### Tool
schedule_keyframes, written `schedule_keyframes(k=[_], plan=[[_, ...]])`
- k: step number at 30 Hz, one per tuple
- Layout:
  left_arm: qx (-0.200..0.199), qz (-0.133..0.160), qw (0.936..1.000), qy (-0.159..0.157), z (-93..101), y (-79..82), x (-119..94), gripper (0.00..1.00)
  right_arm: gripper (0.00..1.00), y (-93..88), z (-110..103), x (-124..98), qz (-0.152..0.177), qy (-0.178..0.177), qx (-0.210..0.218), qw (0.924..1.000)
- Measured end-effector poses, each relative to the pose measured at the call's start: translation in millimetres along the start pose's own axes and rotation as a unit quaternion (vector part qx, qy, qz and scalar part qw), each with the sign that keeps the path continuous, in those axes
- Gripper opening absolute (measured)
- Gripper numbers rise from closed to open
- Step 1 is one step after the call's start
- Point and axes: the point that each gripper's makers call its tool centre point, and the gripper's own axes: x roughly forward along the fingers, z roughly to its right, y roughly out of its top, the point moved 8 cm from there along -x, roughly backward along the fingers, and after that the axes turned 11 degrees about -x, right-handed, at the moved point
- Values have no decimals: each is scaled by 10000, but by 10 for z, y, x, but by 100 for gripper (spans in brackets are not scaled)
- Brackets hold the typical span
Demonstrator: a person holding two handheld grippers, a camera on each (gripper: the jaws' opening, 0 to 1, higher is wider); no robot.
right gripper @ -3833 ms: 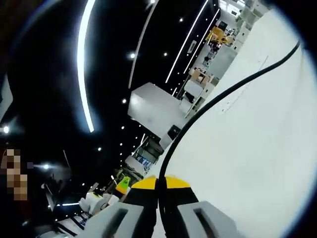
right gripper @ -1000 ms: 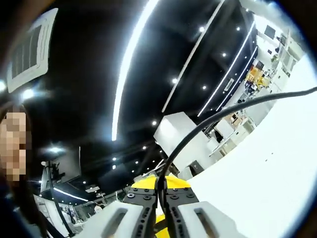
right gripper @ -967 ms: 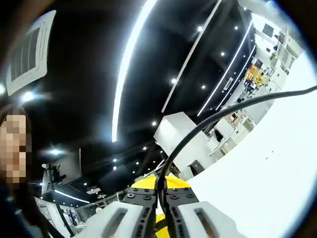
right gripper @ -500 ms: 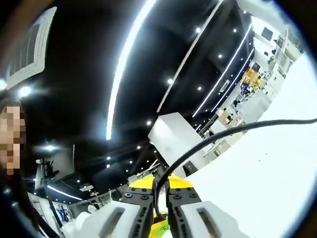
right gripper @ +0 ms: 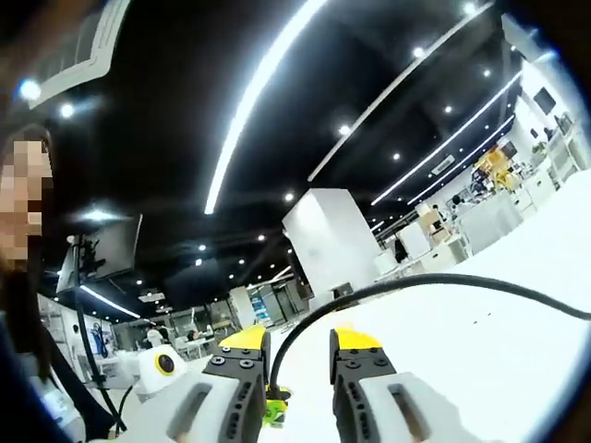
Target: Find the data cable on the table. Grasp the USB connector end of the cable and insert it into the USB port on the table
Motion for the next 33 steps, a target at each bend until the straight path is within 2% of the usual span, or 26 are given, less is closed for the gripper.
schedule_keyframes(k=[4, 9, 14, 19, 24, 27, 30, 33], plan=[[-500, -20, 9985, -233, 4, -26, 4, 6, 27, -41, 16, -4, -98, 139, 168, 9997], [-1181, -44, 9910, -633, 39, -58, 14, 6, 26, -78, -34, 3, -232, 507, 398, 9977], [-1769, -112, 9796, -945, 77, -113, 43, 6, 22, -98, -68, -10, -278, 725, 412, 9961], [-2198, -122, 9690, -1126, 84, -138, 58, 6, 16, -152, -83, -28, -519, 947, 513, 9928], [-2707, -117, 9533, -1333, 95, -160, 74, 6, 13, -190, -129, -49, -740, 1220, 581, 9881], [-2924, -141, 9451, -1448, 106, -177, 79, 6, 11, -207, -128, -47, -759, 1296, 722, 9860], [-3075, -151, 9391, -1523, 120, -193, 79, 6, 10, -221, -108, -56, -752, 1331, 878, 9843], [-3118, -142, 9375, -1538, 130, -202, 74, 6, 10, -227, -98, -65, -762, 1372, 1063, 9819]])
